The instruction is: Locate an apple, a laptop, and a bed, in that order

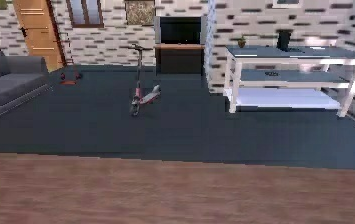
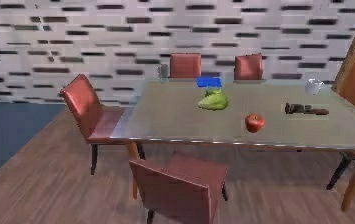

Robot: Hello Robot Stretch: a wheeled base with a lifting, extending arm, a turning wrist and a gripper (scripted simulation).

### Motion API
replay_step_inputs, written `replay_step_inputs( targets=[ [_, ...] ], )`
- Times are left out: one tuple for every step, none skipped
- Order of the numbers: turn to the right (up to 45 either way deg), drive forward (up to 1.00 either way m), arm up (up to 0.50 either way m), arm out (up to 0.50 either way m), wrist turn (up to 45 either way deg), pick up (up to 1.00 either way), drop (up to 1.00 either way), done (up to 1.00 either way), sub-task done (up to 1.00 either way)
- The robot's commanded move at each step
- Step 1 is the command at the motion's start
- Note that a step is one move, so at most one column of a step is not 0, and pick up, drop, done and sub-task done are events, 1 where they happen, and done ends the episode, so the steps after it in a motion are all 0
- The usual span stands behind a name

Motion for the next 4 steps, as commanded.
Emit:
replay_step_inputs(
  targets=[
    [0.0,0.35,0.0,0.0,0.0,0.0,0.0,0.0,0.0],
    [30.0,0.0,0.0,0.0,0.0,0.0,0.0,0.0,0.0],
    [0.0,1.0,0.0,0.0,0.0,0.0,0.0,0.0,0.0],
    [0.0,1.0,0.0,0.0,0.0,0.0,0.0,0.0,0.0]
  ],
)
